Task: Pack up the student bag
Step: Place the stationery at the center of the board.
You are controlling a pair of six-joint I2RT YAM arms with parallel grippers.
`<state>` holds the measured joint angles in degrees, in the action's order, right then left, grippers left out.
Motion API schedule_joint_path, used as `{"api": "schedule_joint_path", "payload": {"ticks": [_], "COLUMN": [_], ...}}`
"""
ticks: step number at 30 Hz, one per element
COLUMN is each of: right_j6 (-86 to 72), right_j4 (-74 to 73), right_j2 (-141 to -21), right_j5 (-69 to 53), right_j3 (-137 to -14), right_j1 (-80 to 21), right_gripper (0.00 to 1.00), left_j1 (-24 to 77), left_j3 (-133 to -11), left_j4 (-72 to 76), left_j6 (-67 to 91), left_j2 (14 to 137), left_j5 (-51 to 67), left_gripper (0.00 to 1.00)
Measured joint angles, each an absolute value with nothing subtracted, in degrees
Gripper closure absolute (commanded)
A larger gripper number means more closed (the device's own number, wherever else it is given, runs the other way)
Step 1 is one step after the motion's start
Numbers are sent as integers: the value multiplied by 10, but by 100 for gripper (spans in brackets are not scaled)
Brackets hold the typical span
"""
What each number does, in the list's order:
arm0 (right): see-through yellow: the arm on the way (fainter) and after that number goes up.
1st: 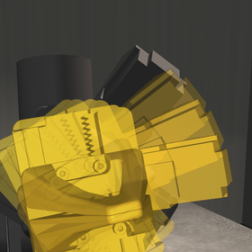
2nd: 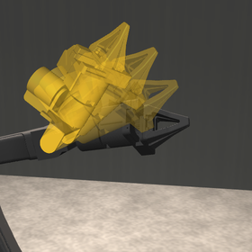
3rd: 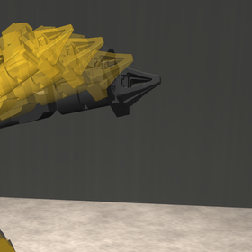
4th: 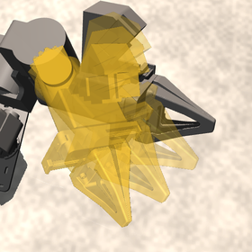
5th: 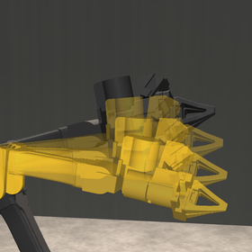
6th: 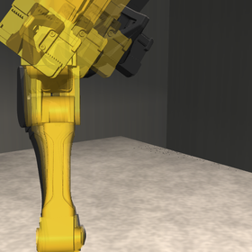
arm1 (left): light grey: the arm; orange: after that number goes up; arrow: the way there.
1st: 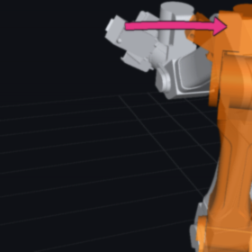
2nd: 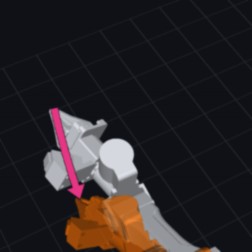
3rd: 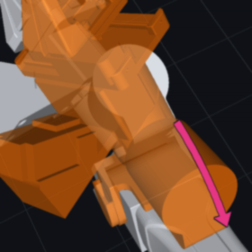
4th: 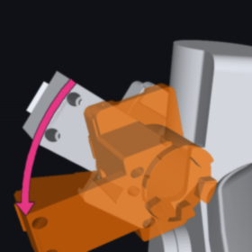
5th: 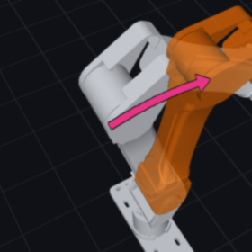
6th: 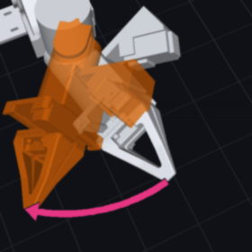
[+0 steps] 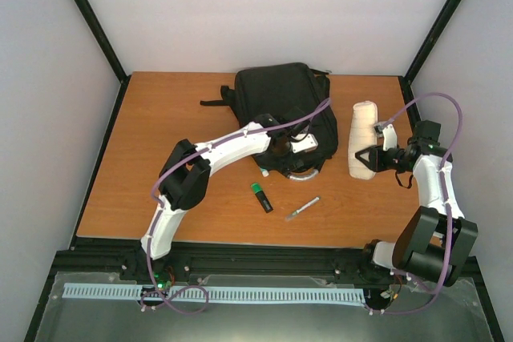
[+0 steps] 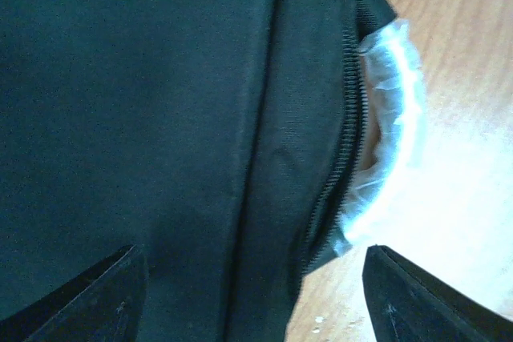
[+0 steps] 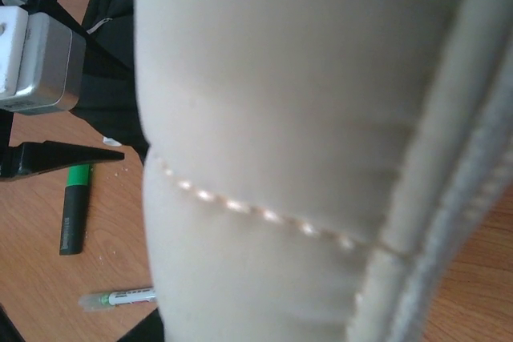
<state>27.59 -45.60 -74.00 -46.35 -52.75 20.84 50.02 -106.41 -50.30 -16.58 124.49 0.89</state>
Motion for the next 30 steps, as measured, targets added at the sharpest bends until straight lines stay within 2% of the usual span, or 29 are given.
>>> {"api": "schedule_joint_path", "payload": {"ticks": [9,13,16,21,30], "right_j6": [276,276,276,276,283], "right_j4": [-455,-455,-454,-453,-492], "right_j2": [-742,-742,-742,-742,-773], "right_j5": [-463,-463,-463,-453,-450], "right_j3": [-524,-523,-523,-524,-585], "right_j1": [208,208,208,206,181], "right_gripper": [91,91,91,93,96], "left_j1": [501,505,506,507,507], "left_j3": [-1065,-1065,-1065,-1066,-1080], "left_j4": [-472,-461,-458,-458,-459], "left_j6": [-184,-192,-197,-203,-202], "left_j2": [1254,1256,1259,1268,1269], "left_j5": [-73,-87,-89,-84,-84], "left_gripper": [35,46,61,79,95]}}
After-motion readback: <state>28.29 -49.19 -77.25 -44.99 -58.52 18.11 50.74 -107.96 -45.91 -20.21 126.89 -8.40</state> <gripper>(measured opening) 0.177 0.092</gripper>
